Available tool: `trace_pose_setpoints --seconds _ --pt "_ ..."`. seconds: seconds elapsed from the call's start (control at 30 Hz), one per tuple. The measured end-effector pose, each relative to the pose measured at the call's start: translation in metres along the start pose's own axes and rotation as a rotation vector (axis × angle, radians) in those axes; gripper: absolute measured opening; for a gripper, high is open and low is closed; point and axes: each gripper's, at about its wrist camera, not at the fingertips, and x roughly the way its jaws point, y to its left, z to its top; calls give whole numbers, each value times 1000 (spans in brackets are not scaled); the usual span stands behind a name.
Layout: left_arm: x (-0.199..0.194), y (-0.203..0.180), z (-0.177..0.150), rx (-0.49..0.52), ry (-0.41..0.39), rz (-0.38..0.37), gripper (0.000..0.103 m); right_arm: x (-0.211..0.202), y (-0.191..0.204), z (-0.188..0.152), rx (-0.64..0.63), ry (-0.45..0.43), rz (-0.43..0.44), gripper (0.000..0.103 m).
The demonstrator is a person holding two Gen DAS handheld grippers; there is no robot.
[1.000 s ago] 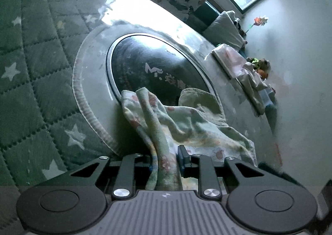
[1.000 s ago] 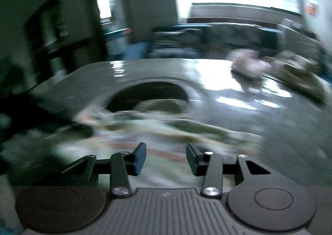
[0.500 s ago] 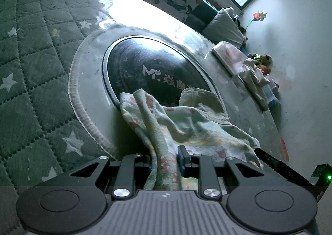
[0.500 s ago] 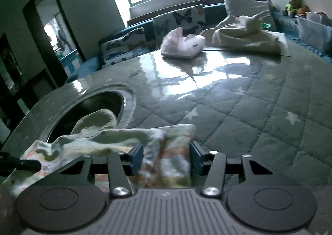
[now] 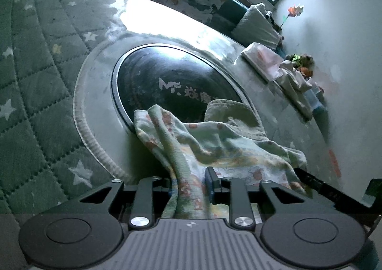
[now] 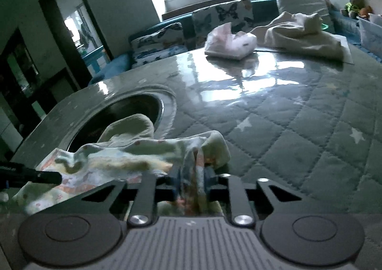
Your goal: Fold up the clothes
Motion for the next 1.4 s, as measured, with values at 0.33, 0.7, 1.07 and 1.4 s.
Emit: trace_pose_setpoints --seconds 0.33,0.7,1.07,1.4 --pt "-16 -41 7 190 -71 37 13 -43 13 8 -8 -134 23 11" --pt "-16 -104 15 337 -110 -11 13 -110 17 24 -47 -294 -51 11" --pt "-8 -161 11 445 -114 -53 13 -158 -2 25 -39 -390 -142 11" --pt "5 -208 5 540 -109 -53 13 -181 -25 20 -13 -430 -201 11"
